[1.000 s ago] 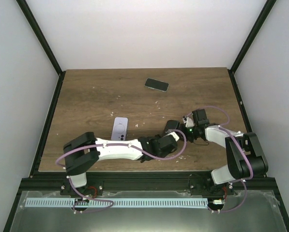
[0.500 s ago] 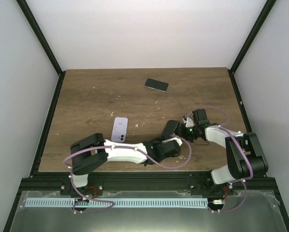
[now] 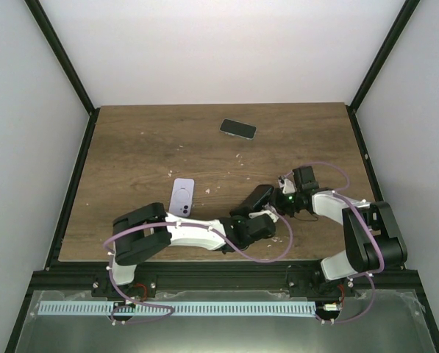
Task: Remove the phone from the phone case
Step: Remove the phone case from the phone, then place the phone case at the center of the board.
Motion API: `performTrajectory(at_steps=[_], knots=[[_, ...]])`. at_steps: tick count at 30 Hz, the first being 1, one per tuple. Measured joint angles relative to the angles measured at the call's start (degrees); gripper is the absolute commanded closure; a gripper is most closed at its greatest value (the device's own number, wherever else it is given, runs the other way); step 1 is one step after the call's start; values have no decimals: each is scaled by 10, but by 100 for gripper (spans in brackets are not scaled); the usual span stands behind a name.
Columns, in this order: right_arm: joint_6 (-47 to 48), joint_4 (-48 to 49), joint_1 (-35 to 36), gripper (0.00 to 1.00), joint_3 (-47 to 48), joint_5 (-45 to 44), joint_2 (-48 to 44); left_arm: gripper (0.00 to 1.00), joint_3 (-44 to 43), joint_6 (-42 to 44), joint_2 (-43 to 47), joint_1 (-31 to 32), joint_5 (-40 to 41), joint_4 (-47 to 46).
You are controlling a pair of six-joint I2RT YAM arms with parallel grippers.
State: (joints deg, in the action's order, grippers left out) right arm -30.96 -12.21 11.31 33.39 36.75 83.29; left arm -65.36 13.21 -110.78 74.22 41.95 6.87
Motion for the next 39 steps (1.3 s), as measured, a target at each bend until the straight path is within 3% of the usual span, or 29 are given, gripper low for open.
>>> performTrajectory(at_steps=[10,20,29,39], knots=[[9,-13,-2,99,0,-35,-40,100,24,-4,36,-2,30,-28],[73,-30,-19,99,18,-141,-100,100,123,-107,237,-2,18,12],[379,-137,-42,99,224,-135,-16,100,206,-200,384,-2,3,69],[609,-393,-198,99,384,-76,180,100,275,-237,455,-2,-6,78]])
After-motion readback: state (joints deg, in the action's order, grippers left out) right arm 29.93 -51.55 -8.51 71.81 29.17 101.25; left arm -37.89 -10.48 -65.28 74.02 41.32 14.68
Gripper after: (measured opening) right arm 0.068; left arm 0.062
